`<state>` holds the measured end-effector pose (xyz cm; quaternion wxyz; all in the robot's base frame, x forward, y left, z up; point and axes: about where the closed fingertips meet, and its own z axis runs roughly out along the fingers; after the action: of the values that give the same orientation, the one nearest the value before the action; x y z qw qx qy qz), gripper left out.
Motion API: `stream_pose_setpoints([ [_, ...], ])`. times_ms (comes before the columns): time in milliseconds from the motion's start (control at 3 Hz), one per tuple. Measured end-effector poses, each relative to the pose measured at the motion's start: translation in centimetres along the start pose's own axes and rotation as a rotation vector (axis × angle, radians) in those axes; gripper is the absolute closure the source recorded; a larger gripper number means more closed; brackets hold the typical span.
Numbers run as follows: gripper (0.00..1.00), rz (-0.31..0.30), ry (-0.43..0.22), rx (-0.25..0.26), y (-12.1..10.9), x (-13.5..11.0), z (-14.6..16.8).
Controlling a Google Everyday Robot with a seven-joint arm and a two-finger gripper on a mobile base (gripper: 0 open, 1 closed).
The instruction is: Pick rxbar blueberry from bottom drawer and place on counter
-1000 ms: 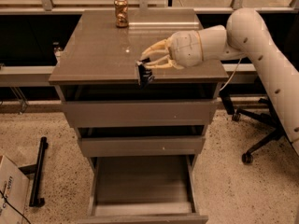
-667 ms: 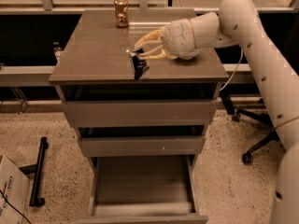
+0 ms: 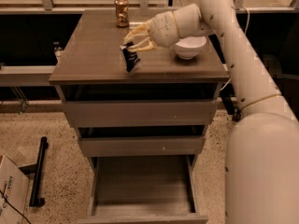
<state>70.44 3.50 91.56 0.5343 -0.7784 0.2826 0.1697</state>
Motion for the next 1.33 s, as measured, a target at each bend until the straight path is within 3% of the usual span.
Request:
stream_pose_setpoints([
  [333, 1.00, 0.032, 0.031, -0.001, -0.3, 2.8, 1.1],
  [1000, 0.59, 0.057, 0.084, -0.022, -0.6, 5.4, 2.8],
  [1333, 0.35, 0.057, 0.078, -0.024, -0.6, 5.3, 3.2],
])
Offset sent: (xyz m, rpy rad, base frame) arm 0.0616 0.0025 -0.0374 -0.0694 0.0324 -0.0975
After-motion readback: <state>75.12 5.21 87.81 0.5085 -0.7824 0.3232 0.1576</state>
